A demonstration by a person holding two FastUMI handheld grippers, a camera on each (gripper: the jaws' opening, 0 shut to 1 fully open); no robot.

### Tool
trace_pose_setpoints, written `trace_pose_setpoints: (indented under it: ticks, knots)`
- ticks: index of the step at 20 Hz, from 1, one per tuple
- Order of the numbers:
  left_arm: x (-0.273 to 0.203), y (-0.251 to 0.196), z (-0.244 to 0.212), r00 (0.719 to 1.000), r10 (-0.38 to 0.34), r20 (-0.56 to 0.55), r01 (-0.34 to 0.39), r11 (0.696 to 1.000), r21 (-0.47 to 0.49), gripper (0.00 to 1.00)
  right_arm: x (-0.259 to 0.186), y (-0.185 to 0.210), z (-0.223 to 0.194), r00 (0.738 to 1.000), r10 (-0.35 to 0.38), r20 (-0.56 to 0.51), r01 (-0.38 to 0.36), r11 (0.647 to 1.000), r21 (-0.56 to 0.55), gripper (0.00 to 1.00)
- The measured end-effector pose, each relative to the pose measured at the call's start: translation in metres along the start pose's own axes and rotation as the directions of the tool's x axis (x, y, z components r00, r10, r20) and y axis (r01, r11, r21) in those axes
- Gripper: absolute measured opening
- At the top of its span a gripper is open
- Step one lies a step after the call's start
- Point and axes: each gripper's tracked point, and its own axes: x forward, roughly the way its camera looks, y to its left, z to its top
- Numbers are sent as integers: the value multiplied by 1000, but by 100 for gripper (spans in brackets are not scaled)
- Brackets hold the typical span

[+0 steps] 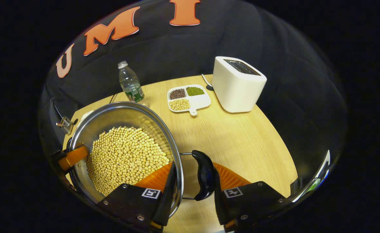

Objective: First push the handle of the pot to place it horizontally, then grasp the pot with both hands and set it on the induction cooktop.

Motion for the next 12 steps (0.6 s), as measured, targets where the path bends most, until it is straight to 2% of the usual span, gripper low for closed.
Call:
trace_pose_setpoints:
  ticks: [3,8,12]
  knots:
    - [-21,24,23,997,37,61,-37,999,-1,64,-14,23,20,998,33,44,-33,999,-11,56]
    - [-69,58,49,990,98,107,-91,994,-65,64,-42,70,42,991,90,95,-87,995,-39,56]
    - [-99,66,55,976,165,145,-151,983,-99,63,-58,121,58,978,166,125,-157,984,-81,56]
